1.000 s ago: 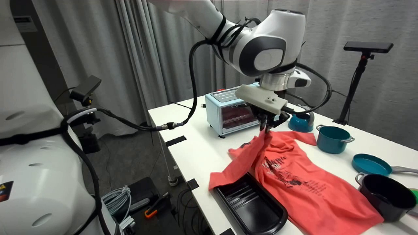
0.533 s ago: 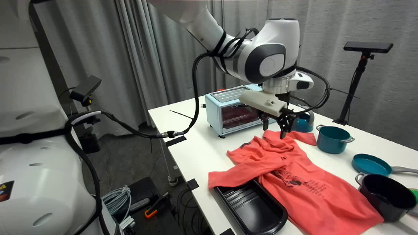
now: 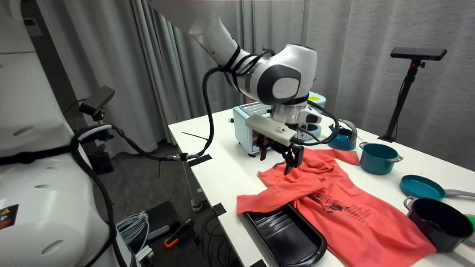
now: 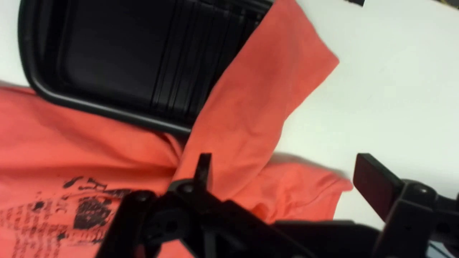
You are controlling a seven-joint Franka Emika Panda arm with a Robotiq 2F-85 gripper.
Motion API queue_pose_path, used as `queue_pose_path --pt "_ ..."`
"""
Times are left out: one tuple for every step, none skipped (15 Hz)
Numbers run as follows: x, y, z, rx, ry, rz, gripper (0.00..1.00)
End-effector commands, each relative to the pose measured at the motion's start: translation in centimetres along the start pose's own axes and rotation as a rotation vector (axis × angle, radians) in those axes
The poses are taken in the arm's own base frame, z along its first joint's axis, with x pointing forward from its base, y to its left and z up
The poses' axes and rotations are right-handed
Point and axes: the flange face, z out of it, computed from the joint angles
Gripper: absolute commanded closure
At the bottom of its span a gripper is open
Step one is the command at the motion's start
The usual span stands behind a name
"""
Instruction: Fold the orange shirt
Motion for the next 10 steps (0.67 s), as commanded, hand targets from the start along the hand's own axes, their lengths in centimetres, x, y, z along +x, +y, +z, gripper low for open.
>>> queue_pose_path --pt "-1.6 -1.6 3.5 0.003 -0.082 -0.081 0.0" --pt "-1.8 -1.9 4.6 0.0 -0.103 -0.09 0.0" --pt "-2.0 -2.0 5.7 -0.003 -0.127 -0.095 0.0" --pt "-2.1 -2.1 6.7 -0.008 -0.147 -0.1 0.0" --pt "-2.2 -2.1 7.7 -0.017 -0.167 -0.109 0.0" --pt "-2.3 -2.1 8.6 -0.022 -0.186 -0.115 0.0" --pt "-2.2 -2.0 9.4 -0.027 -0.202 -0.12 0.0" --pt "-2.1 -1.9 10.2 -0.03 -0.219 -0.122 0.0" --pt "-2.0 -1.8 11.1 -0.032 -0.239 -0.125 0.0" --pt "-2.0 -1.8 11.9 -0.032 -0.258 -0.127 0.0"
